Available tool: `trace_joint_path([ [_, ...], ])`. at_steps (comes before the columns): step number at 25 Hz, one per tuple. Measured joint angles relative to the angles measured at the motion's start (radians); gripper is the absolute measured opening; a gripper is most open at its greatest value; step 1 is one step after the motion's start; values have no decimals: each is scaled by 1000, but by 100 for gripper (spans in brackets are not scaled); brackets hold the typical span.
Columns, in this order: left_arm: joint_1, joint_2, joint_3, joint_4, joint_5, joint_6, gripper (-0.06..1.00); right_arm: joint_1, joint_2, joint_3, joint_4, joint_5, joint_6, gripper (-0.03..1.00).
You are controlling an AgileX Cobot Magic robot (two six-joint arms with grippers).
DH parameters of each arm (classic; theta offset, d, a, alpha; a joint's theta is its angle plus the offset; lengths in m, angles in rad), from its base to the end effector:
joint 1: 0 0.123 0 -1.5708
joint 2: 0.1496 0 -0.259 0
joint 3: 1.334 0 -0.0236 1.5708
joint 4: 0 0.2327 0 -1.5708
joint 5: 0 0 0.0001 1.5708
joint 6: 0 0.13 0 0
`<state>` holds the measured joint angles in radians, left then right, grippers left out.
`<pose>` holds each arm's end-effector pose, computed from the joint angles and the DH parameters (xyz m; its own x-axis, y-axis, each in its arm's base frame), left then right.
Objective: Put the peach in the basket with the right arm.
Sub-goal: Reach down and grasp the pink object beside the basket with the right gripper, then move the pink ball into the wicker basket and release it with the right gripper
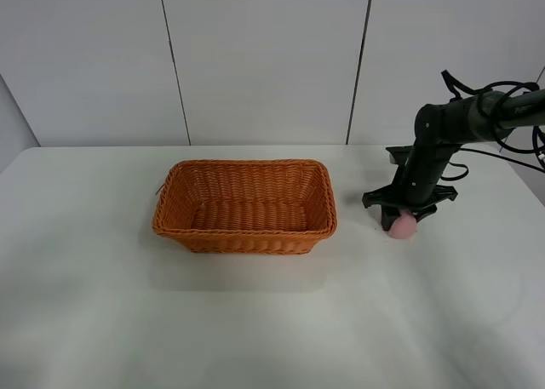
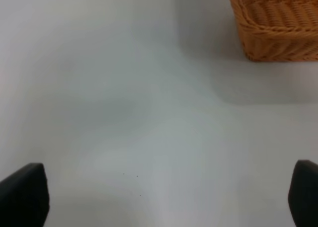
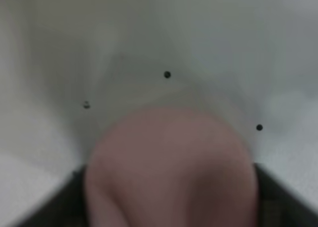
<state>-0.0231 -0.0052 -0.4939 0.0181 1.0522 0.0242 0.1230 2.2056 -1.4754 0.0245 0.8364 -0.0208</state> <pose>0.0406 0.0011 0.2502 -0.4485 0.0435 -0.8927 0.0239 0.9990 0.0367 0.3918 0.0508 0.0562 -0.9877 -0.1265 -0.0915 -0.1286 0.9915 0.0177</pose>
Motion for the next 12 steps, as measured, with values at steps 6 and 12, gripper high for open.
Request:
trace_joint_path([
  [6, 0, 0, 0, 0, 0, 0, 99, 0, -45, -11, -13, 32, 12, 1],
  [12, 0, 0, 0, 0, 0, 0, 99, 0, -143, -154, -38, 196, 11, 1],
])
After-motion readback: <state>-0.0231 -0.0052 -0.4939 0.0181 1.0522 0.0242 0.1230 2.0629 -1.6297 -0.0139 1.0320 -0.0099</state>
